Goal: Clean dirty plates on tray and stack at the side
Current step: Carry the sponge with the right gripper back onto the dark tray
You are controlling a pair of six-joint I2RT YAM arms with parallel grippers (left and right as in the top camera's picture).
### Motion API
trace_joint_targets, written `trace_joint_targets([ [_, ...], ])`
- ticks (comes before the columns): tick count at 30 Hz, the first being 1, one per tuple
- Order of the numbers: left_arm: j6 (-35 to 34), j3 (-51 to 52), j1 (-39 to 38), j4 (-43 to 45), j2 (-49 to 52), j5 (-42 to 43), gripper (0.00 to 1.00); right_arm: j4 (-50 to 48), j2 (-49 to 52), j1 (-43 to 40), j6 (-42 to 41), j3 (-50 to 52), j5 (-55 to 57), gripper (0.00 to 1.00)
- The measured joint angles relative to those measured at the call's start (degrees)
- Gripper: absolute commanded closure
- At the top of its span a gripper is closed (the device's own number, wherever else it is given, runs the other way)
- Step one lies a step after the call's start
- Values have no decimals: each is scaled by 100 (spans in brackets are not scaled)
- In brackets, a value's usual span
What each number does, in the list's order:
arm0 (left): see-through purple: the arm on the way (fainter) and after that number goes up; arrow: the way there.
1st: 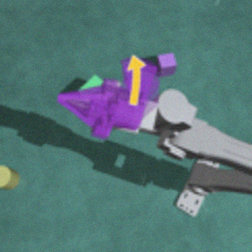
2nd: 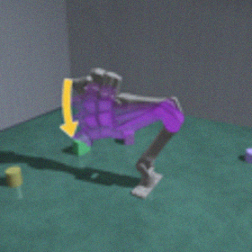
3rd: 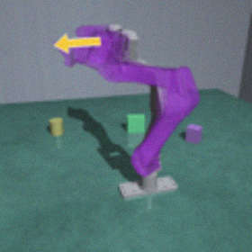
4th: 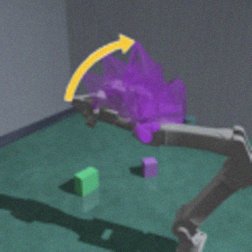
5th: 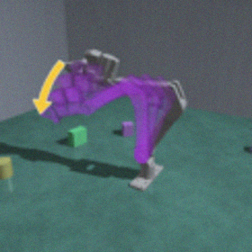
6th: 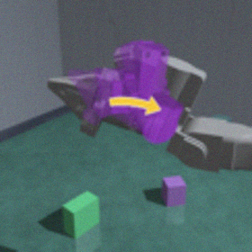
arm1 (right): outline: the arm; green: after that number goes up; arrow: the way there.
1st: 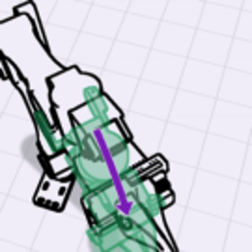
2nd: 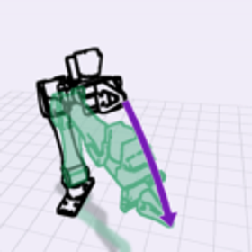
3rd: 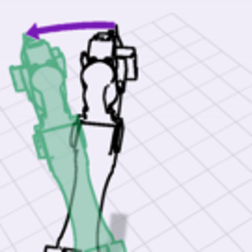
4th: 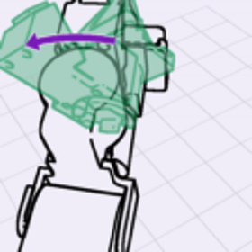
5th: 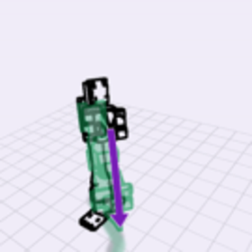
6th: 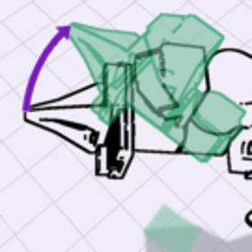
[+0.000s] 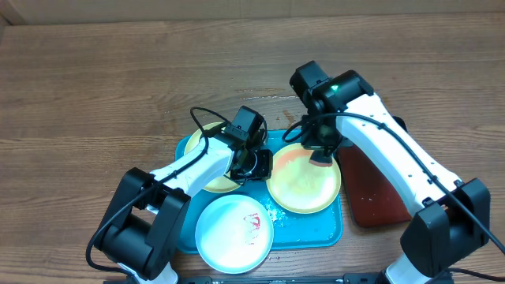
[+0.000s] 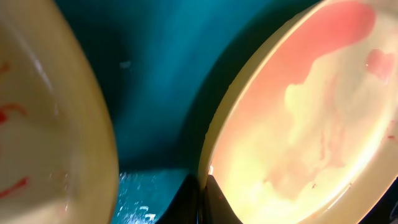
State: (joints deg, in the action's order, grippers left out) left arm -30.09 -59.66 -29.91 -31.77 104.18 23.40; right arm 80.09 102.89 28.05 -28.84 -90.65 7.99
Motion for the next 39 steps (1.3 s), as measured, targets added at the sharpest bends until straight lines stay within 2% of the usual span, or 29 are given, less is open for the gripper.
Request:
trace_joint_targets([
  [10, 0, -109, 0, 4, 0, 44, 96, 68, 0, -817, -98, 0, 142, 96],
  [23, 2, -927, 0, -321, 0, 297, 96, -26, 0, -2124, -107, 0, -380, 96],
  [39, 72, -1565, 0, -831, 0, 256, 96, -308, 4, -2356, -166, 216, -411, 96],
])
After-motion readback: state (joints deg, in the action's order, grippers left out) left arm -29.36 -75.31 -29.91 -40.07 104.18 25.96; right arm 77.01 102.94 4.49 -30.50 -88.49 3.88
